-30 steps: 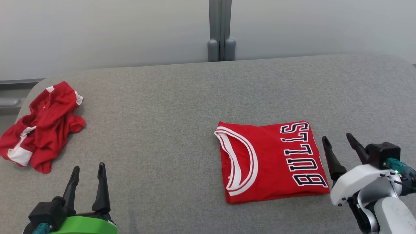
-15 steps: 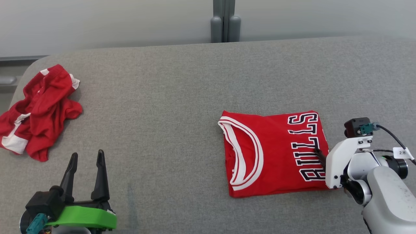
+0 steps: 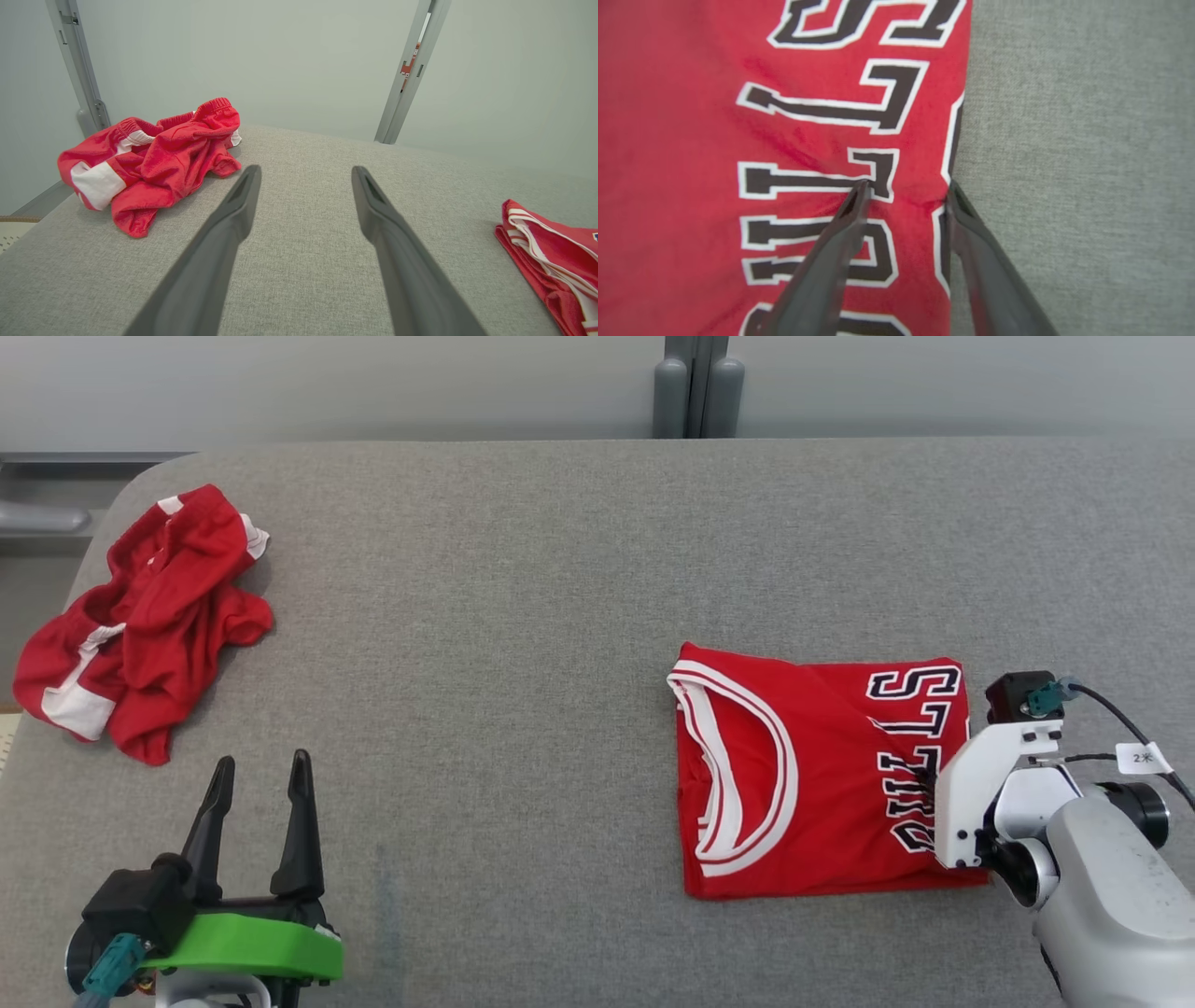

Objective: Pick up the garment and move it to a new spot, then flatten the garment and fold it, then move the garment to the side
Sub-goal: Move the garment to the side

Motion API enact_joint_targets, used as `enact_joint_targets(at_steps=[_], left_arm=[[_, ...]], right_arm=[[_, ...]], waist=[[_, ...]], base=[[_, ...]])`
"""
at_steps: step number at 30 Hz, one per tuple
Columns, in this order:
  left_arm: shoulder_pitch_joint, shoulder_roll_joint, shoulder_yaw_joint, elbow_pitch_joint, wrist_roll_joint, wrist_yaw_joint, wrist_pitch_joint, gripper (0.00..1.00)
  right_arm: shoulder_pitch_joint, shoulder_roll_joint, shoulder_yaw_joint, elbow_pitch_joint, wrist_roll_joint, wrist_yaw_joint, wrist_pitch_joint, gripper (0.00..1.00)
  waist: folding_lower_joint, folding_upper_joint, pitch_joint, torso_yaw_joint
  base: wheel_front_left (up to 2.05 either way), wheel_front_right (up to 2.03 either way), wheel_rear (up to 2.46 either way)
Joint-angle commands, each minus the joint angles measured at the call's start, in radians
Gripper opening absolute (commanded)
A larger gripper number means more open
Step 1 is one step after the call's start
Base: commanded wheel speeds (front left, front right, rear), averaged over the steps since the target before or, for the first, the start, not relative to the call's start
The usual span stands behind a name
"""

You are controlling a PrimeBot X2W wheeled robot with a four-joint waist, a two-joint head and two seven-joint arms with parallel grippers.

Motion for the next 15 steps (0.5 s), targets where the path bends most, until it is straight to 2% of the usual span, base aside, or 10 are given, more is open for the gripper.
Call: enact_joint_targets(at_steps=[1,9,12,15], left_arm=[[-0.002,0.007,0.009,-0.004,0.003,-0.002,0.0,1.0],[0.018,0.009,0.035,-0.044,0.014,-0.003,0.0,1.0],[0.001,0.005,0.026,-0.055,0.021,-0.003,0.0,1.0],[-0.022,0.007,0.017,-0.063,0.022,-0.004,0.0,1.0]], right_arm=[[-0.001,0.003,0.019,0.013,0.009,-0.001,0.012,0.0],[-0.146,-0.132,0.142,-0.071,-0.008,-0.001,0.001,0.0],[-0.201,-0.199,0.16,-0.084,-0.003,-0.002,-0.008,0.0],[-0.237,-0.23,0.155,-0.08,0.011,-0.001,-0.022,0.0]], waist=[[0.0,0.0,-0.001,-0.015],[0.0,0.0,0.025,-0.126],[0.0,0.0,0.047,-0.176],[0.0,0.0,0.073,-0.217]], base=[[0.0,0.0,0.0],[0.0,0.0,0.0],[0.0,0.0,0.0],[0.0,0.0,0.0]])
